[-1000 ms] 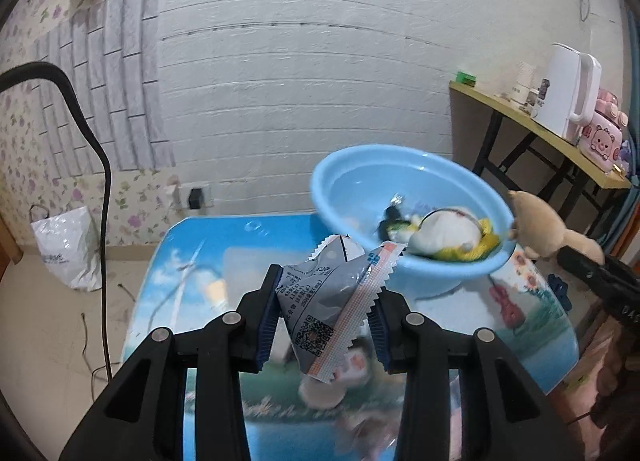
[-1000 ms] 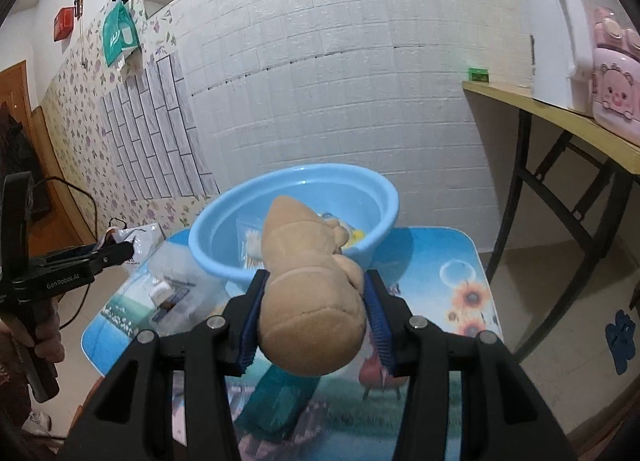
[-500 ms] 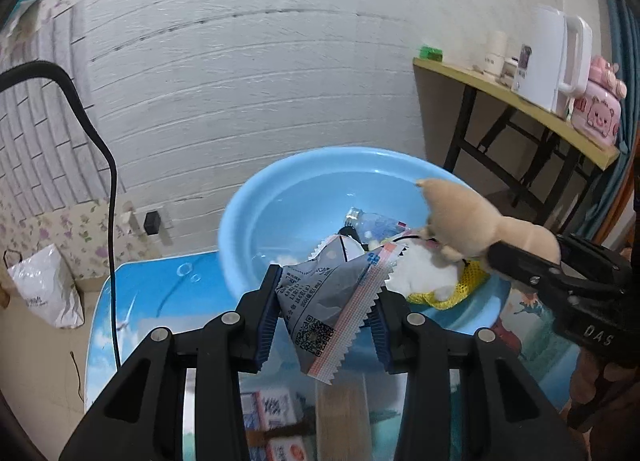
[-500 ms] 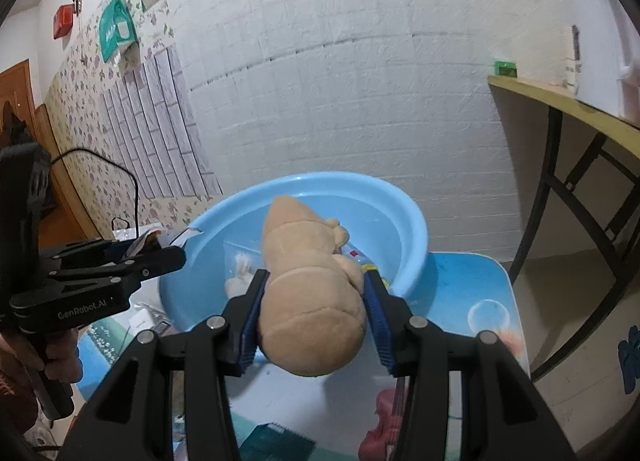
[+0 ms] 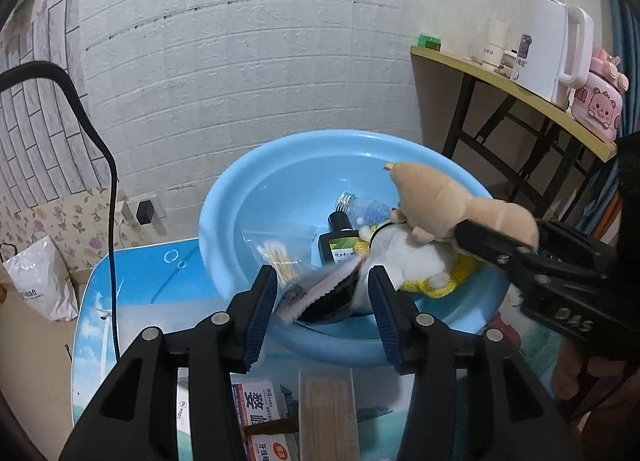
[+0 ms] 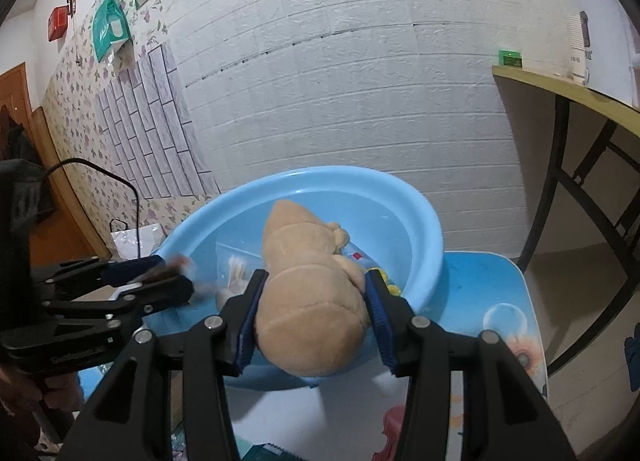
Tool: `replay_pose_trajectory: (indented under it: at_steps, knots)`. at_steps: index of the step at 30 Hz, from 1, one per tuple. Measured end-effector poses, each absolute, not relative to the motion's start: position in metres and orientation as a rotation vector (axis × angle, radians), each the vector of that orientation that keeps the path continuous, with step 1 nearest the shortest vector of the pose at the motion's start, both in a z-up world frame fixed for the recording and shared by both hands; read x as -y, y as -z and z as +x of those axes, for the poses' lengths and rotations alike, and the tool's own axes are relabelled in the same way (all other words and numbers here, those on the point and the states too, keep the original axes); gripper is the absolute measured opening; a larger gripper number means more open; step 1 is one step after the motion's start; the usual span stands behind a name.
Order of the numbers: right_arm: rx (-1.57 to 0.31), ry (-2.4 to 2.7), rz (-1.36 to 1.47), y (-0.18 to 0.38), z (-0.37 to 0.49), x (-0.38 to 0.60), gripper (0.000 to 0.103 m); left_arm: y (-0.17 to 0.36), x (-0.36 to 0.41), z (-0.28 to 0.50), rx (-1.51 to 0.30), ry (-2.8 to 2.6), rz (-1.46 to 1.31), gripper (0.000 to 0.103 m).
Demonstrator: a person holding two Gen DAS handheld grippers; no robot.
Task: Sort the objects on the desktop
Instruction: 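Open both tools to drop the packet and plush into the basin, then withdraw both tools from the basin back over the table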
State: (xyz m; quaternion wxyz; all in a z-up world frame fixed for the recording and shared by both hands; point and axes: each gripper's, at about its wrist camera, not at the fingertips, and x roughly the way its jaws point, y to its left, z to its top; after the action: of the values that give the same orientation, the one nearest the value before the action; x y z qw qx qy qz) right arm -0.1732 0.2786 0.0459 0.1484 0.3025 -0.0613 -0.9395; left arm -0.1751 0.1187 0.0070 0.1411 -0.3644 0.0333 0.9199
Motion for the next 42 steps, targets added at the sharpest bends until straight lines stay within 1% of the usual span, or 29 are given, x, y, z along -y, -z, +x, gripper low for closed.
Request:
replay_pose_trajectory:
  at_steps: [3,5,7,9,10,15,22,28,42]
  knots:
    - [0.143,2.713,0.875,-0.043,-0.178,-0.271,0.048,-0.01,-0.118,-0.171,-0.092,-2.654,-1.044,0.047]
    - [0.1,2.732,0.882,-0.043,-0.178,-0.265,0.051,-0.011,-0.117,-0.166,-0.089,-2.655,-1.042,0.047]
    - [0.064,2.722,0.881,-0.043,-0.176,-0.259,0.063,-0.012,-0.111,-0.16,-0.083,-2.661,-1.042,0.048]
    - [0.051,2.712,0.876,-0.044,-0.171,-0.256,0.071,-0.012,-0.103,-0.154,-0.071,-2.672,-1.043,0.049]
    - [0.047,2.714,0.872,-0.045,-0.167,-0.255,0.073,-0.011,-0.099,-0.151,-0.064,-2.681,-1.044,0.05]
    - [0.003,2.737,0.875,-0.049,-0.15,-0.251,0.074,-0.009,-0.073,-0.137,-0.006,-2.719,-1.065,0.05]
    - [0.005,2.741,0.916,-0.053,-0.126,-0.25,0.075,-0.001,-0.048,-0.114,0.027,-2.745,-1.088,0.051]
    - [0.046,2.711,1.035,-0.038,-0.108,-0.253,0.075,0.009,-0.032,-0.096,0.068,-2.763,-1.115,0.051]
    - [-0.002,2.671,1.221,-0.003,-0.073,-0.246,0.075,0.038,-0.006,-0.062,0.102,-2.751,-1.195,0.051]
